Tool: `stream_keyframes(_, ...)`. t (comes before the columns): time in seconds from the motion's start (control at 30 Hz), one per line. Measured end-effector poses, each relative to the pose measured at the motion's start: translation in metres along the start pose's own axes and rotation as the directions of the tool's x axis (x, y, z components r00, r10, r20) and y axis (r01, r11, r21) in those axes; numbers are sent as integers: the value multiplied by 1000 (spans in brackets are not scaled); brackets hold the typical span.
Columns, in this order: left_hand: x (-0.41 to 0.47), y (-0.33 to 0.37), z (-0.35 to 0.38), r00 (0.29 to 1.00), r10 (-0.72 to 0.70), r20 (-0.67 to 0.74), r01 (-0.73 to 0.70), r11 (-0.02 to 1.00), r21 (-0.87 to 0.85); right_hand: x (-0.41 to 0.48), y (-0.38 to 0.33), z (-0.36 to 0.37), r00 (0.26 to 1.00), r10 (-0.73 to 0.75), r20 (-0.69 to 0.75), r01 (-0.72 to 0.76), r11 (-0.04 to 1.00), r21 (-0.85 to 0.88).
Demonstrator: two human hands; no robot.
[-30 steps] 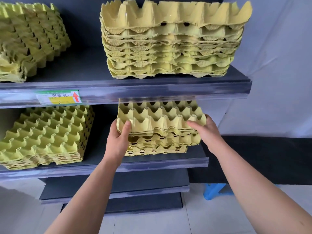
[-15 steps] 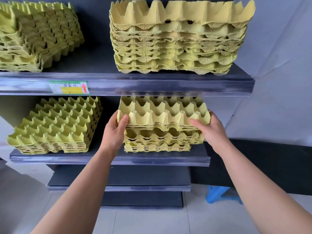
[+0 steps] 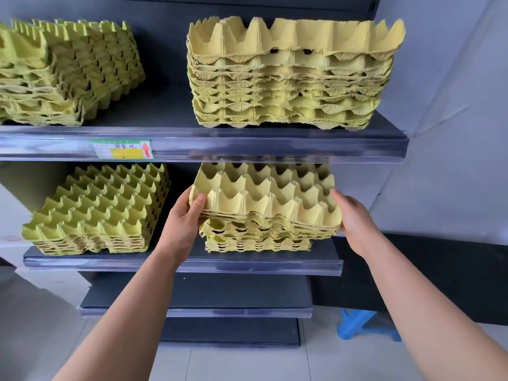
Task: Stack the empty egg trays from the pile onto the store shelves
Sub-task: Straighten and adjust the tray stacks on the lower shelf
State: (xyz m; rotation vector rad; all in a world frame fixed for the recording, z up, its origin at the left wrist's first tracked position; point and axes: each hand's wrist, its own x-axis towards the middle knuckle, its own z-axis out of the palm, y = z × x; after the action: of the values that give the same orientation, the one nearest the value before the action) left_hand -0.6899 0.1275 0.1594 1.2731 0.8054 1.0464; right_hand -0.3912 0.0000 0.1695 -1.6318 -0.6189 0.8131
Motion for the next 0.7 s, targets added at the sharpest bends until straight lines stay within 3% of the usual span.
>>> stream_keyframes(0.17,3,9,20,979,-125,-162,121,992,-35,-15,7,0,997,22,78,-34,989,146)
stream_keyframes(0.23,1,8,37,956,-179,-232,211,970,123,-21,12,3,997,15,81,-31,979,201)
stream_keyframes(0.3,-9,5,61,966,-234,-113,255,934,250,-27,17,11,996,14,93,-35,972,232)
stream_keyframes(0.37,-22,4,87,954,-294,57,281,945,170,-31,21,21,998,9,70,-23,980,200)
stream_keyframes(0.43,-29,4,106,940,-330,88,325,943,70,-38,23,32,1000,-13,24,9,987,160)
stream_keyframes(0.53,-31,-4,117,929,-370,21,370,920,-130,-48,24,42,997,-73,-23,73,997,30)
stream_keyframes(0.7,-26,-6,100,928,-352,-121,328,928,-179,-47,20,33,994,-67,83,68,998,-4)
